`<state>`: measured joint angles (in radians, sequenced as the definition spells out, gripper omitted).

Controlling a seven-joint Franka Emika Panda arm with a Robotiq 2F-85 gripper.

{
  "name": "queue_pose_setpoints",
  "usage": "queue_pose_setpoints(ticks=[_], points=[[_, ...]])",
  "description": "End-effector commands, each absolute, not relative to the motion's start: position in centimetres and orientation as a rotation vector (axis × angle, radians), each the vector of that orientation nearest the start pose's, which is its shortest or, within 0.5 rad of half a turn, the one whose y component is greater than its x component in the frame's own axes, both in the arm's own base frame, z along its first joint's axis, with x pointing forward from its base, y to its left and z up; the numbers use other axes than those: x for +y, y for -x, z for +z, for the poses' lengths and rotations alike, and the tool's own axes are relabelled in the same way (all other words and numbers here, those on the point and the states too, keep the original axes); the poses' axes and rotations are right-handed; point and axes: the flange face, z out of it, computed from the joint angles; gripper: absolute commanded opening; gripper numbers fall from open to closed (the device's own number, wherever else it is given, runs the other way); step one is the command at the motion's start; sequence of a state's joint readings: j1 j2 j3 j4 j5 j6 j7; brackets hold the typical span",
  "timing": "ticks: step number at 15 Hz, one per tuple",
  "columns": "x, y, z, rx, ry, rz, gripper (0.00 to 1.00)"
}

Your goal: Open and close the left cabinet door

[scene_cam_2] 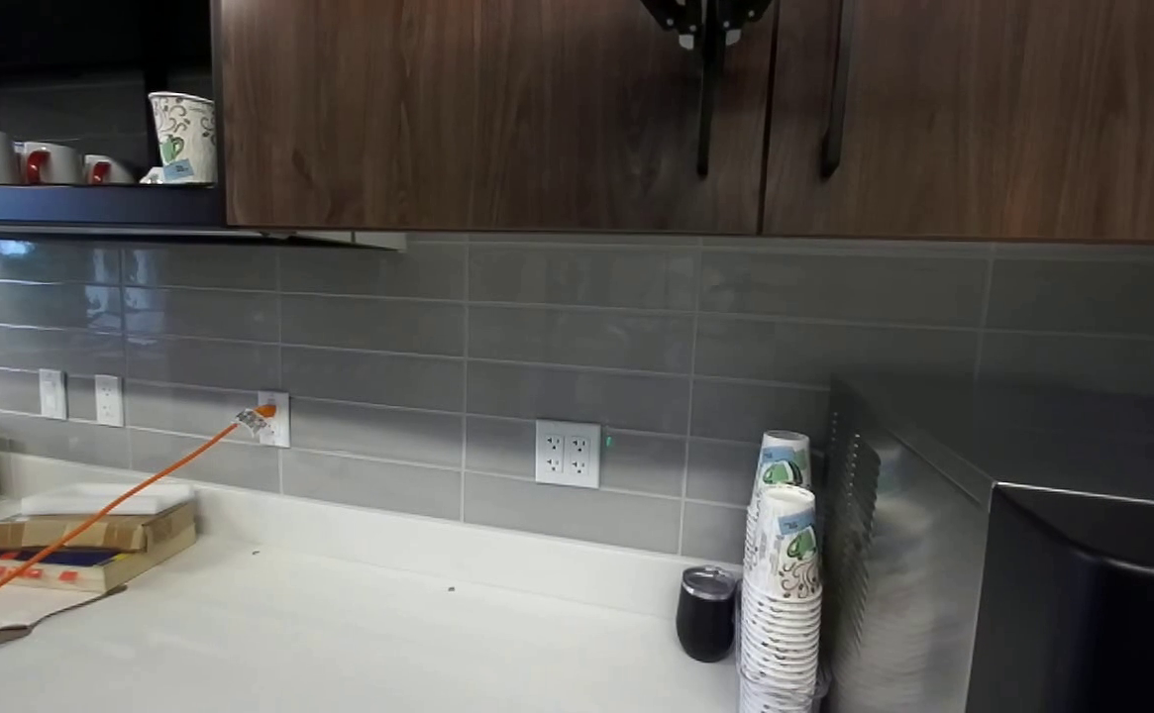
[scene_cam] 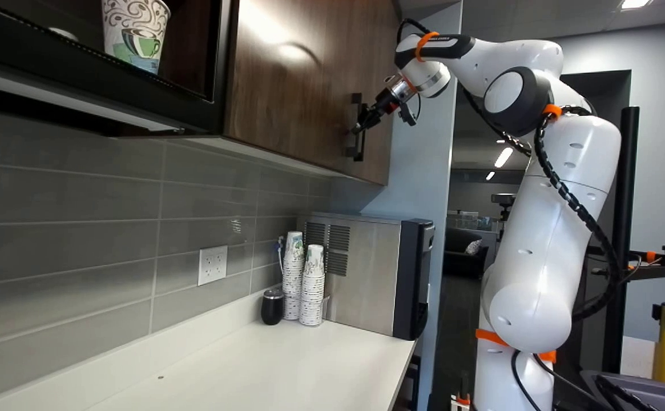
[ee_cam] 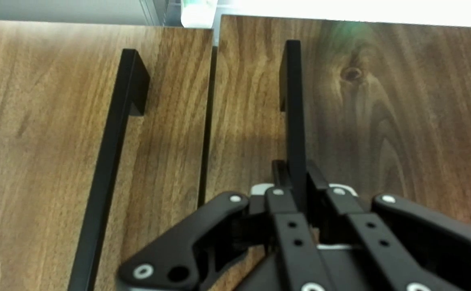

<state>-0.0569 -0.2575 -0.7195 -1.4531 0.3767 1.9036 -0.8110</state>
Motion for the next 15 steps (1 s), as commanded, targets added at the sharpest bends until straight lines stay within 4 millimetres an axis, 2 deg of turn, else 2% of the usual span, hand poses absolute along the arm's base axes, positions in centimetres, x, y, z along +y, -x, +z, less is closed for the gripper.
queue_pose_setpoints(ticks=[1,5,15], points=[[-37.3,-27.3,83.3,0.152,2.975,-1.279,0.03],[-34.9,-25.0,83.0,0.325,3.027,-1.236,0.03],[-26.6,-22.2,80.2,0.658,3.093,-1.290,0.03]])
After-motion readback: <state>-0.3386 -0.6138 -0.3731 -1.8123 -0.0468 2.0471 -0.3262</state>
